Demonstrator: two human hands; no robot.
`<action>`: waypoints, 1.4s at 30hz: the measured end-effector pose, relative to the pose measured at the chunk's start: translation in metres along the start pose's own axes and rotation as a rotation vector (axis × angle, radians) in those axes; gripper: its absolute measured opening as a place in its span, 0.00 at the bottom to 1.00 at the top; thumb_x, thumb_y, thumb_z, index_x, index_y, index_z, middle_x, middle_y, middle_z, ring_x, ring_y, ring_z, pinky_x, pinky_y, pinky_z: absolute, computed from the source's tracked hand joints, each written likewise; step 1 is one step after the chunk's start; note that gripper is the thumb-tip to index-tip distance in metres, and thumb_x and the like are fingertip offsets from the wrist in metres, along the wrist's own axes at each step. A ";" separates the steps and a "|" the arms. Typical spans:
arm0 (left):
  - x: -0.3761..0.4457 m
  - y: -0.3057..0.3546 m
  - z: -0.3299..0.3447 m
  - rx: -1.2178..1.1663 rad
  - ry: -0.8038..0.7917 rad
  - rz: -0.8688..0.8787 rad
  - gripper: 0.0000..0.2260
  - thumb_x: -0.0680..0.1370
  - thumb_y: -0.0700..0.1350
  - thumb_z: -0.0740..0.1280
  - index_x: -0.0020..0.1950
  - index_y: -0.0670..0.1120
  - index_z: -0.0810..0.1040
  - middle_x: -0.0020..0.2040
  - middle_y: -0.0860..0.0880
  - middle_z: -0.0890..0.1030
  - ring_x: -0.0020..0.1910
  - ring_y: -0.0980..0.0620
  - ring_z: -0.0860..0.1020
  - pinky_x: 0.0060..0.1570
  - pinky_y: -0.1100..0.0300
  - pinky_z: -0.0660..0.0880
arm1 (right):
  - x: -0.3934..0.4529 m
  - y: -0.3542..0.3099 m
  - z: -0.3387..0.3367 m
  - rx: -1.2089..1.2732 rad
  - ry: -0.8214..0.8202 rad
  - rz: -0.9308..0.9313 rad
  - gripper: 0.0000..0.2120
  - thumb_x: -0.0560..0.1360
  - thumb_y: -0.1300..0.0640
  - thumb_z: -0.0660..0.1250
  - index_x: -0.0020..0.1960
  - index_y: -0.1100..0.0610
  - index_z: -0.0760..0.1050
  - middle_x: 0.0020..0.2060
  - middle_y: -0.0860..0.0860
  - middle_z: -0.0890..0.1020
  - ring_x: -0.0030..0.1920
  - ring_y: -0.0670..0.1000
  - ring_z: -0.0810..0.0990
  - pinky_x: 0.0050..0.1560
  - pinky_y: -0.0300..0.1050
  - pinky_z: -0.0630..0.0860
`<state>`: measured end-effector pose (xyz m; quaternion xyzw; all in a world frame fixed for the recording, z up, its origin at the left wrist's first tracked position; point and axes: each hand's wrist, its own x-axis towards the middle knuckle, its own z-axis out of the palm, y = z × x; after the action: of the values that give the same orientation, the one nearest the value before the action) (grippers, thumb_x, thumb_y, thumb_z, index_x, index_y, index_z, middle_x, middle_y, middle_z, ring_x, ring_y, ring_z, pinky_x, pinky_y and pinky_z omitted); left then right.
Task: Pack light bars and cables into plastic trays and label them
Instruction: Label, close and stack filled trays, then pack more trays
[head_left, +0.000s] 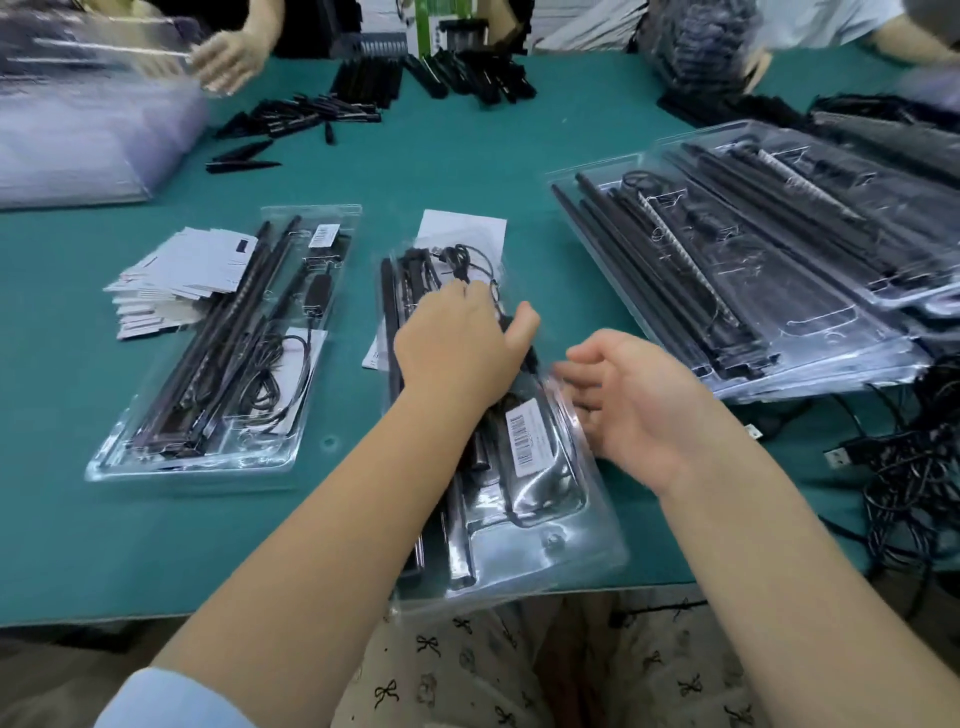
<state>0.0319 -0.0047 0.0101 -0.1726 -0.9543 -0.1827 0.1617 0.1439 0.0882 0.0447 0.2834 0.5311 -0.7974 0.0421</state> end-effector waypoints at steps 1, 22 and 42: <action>0.002 -0.002 -0.003 -0.052 0.009 -0.033 0.21 0.76 0.60 0.55 0.53 0.46 0.78 0.52 0.45 0.77 0.53 0.42 0.75 0.41 0.56 0.62 | 0.001 0.000 0.001 0.049 -0.016 -0.017 0.17 0.72 0.56 0.60 0.55 0.65 0.75 0.40 0.56 0.76 0.35 0.50 0.70 0.36 0.42 0.68; 0.010 -0.034 -0.035 -1.167 -0.165 -0.568 0.19 0.82 0.50 0.56 0.37 0.44 0.77 0.29 0.51 0.81 0.28 0.56 0.79 0.27 0.64 0.73 | 0.036 -0.002 0.041 -1.045 -0.177 -0.736 0.24 0.71 0.42 0.60 0.68 0.41 0.69 0.71 0.36 0.64 0.70 0.43 0.58 0.73 0.53 0.52; 0.001 -0.054 -0.029 -0.069 -0.315 -0.292 0.19 0.77 0.58 0.58 0.58 0.47 0.77 0.53 0.46 0.75 0.46 0.45 0.71 0.44 0.58 0.63 | 0.108 -0.010 0.028 -1.405 0.098 -0.580 0.25 0.80 0.45 0.54 0.75 0.49 0.56 0.76 0.50 0.55 0.75 0.52 0.48 0.73 0.54 0.50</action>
<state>0.0172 -0.0628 0.0202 -0.0642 -0.9758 -0.2077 -0.0235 0.0382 0.0936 0.0071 0.0743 0.9682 -0.2377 -0.0221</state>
